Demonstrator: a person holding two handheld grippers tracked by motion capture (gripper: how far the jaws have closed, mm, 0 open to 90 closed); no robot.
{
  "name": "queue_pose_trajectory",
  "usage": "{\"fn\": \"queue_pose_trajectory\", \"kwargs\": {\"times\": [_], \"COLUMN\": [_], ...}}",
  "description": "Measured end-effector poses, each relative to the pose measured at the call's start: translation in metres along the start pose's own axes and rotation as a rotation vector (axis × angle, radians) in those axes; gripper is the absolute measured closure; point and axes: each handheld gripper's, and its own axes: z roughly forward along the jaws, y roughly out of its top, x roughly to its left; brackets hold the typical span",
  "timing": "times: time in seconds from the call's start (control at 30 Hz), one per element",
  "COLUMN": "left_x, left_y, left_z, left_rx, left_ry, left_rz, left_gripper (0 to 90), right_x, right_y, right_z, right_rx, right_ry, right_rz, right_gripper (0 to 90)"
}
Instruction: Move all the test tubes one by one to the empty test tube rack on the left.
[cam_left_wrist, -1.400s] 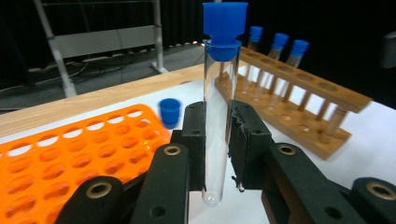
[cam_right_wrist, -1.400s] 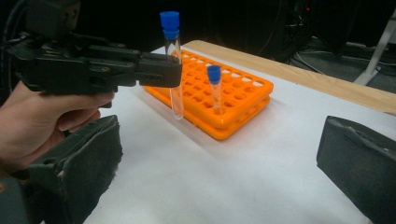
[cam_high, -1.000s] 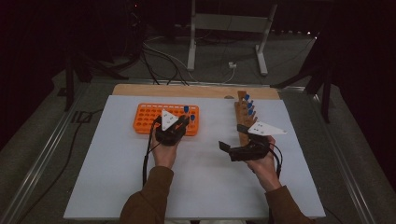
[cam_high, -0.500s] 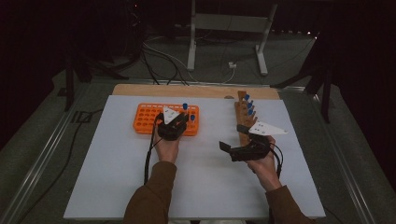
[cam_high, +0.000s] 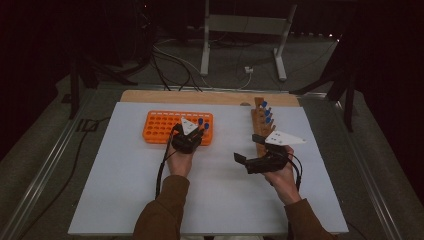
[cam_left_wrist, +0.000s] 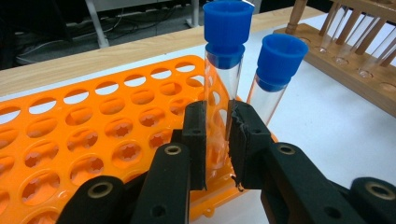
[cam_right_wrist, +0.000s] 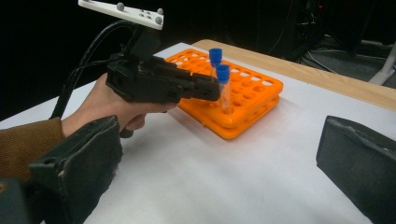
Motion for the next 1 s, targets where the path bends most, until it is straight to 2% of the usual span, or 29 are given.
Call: {"fn": "queue_pose_trajectory", "kwargs": {"times": [0.37, 0.8, 0.97, 1.0], "left_x": [-0.0005, -0.0037, -0.0025, -0.0011], "left_y": [-0.0036, -0.0057, -0.0081, -0.0088], "left_z": [0.0048, 0.0025, -0.0025, -0.0048], "left_rx": [0.049, 0.046, 0.043, 0.038], "left_ry": [0.007, 0.021, 0.015, 0.008], "left_rz": [0.02, 0.013, 0.016, 0.006], "left_gripper": [78.7, 77.7, 67.9, 66.2], "right_x": [0.0015, 0.0032, 0.0014, 0.0012], "right_y": [-0.0011, -0.001, -0.0014, -0.0014], "right_z": [0.0025, 0.0035, 0.0033, 0.0034], "right_rx": [0.011, 0.013, 0.009, 0.009], "right_ry": [0.011, 0.018, 0.016, 0.015], "right_rz": [-0.006, -0.009, -0.003, -0.003], "right_gripper": [0.2, 0.2, 0.2, 0.2]}}
